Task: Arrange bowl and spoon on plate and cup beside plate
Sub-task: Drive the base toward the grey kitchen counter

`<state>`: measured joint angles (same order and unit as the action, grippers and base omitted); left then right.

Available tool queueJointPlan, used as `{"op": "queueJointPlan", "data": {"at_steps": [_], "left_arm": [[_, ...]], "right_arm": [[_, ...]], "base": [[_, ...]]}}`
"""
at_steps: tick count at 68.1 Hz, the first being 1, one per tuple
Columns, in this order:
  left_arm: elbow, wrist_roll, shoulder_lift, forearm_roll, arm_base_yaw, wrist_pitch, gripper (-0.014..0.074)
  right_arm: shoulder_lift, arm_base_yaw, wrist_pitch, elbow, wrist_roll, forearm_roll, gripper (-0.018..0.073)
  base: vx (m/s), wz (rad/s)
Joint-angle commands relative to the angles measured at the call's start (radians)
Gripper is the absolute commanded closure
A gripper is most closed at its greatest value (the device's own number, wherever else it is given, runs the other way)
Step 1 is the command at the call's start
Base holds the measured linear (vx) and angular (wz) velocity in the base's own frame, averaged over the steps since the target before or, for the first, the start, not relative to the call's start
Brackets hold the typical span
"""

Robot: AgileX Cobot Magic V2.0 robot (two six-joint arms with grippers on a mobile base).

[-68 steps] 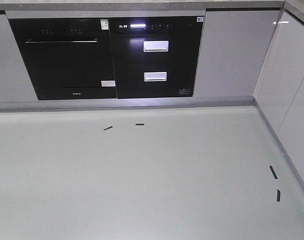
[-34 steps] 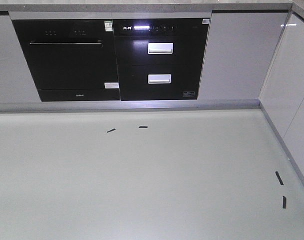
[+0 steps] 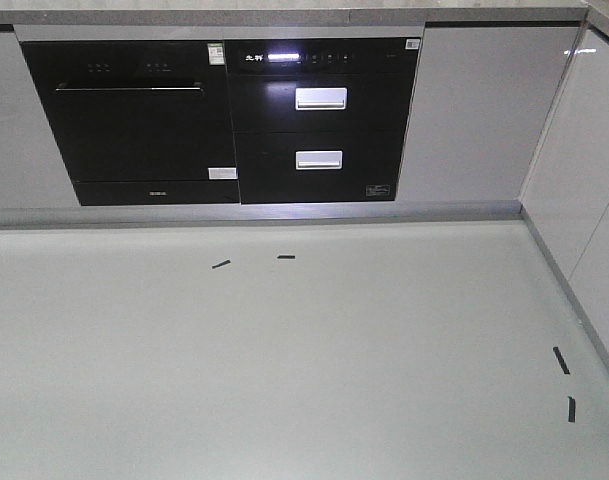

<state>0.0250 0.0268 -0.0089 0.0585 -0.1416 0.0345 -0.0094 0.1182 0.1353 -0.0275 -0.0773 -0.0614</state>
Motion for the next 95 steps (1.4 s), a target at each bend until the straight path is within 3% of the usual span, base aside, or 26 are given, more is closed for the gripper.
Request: {"op": "queueJointPlan", "data": {"at_steps": [1,95], "left_arm": [[0.03,0.009,0.02,-0.002,-0.008,-0.073,0.0602],[0.03,0.009,0.02,-0.002,-0.008,-0.073,0.0602]], "right_arm": [[-0.012,0.002,-0.075,-0.016,0.007,-0.004,0.0564],[-0.012,0.002,-0.075,-0.016,0.007,-0.004,0.0564]], "base": [[0.03,0.0],[0.09,-0.03]]}}
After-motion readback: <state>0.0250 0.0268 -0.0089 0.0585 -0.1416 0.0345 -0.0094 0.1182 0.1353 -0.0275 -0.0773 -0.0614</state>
